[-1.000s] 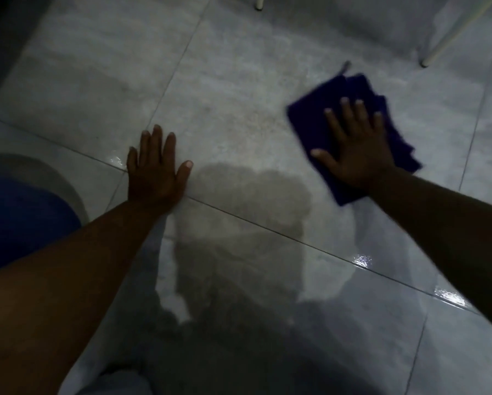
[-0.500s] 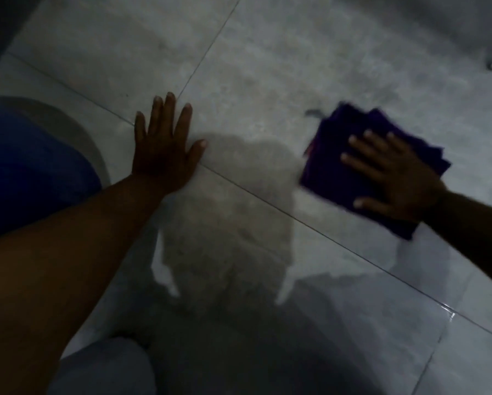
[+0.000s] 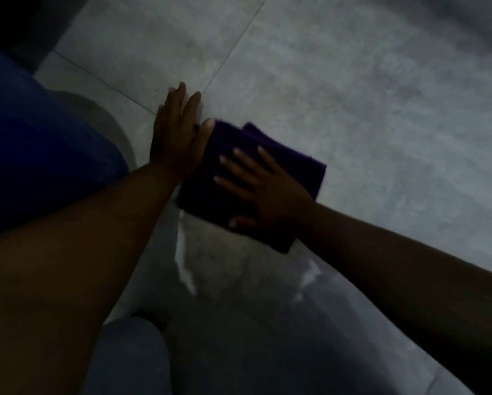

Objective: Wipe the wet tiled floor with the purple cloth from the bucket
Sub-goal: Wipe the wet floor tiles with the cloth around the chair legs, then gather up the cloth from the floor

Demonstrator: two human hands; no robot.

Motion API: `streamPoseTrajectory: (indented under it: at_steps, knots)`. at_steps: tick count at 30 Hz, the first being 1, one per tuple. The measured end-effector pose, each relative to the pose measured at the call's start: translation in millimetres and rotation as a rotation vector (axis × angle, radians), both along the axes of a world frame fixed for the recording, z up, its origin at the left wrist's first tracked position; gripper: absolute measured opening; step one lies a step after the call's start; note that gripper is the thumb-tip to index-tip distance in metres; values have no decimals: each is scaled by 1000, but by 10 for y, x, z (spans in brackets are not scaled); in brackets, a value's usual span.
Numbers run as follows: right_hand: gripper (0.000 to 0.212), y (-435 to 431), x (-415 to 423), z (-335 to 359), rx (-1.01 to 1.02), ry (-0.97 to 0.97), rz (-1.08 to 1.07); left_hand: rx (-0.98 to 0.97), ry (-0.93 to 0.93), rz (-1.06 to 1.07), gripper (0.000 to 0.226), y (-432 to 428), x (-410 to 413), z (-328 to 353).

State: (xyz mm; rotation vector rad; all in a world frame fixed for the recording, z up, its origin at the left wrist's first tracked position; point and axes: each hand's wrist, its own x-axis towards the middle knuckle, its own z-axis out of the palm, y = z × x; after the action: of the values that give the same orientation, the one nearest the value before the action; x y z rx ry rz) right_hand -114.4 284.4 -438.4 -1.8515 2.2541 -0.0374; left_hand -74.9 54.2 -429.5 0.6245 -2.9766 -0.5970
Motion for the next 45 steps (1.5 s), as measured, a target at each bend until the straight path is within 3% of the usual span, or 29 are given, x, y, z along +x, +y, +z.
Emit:
streamPoseTrajectory:
  at_steps: [5,10,14,18,21,27,29,32,37,40,45]
  knots:
    - [80,1680,131,34,118,34,-10,-189,-25,-198,73,267,-82,-37]
    - [85,3800,312,341,387,72,-301,-166,-42,-367,75,959,-455,-7]
    - [87,4698,388,587,490,-30,-552,-220,-70,-457,77,1398,-371,-150]
    - [92,4564,-173,501,407,-119,-796,-298,-36,-465,76,1503,-350,-209]
    - [93,4032,-679,384,289,-59,-925,-301,-61,-488,76,1619,-335,-233]
    - [92,2604,-1243,226,173,52,-621,-215,-2,-315,60,1919,-604,-55]
    - [90,2392,-1109,159,175,44,-472,-44,64,-204,55,2129,-651,42]
    - [87,2533,-936,204,146,32,-390,174,-24,-120,53,2511,-807,234]
    - [59,3135,-715,376,-89,106,-780,316,-240,-22,60,2877,-1362,478]
    - [46,3294,-489,351,-52,104,-812,415,-414,46,59,2963,-1492,454]
    - [44,3323,-323,302,-61,8,-979,617,-392,-17,34,3117,-1386,543]
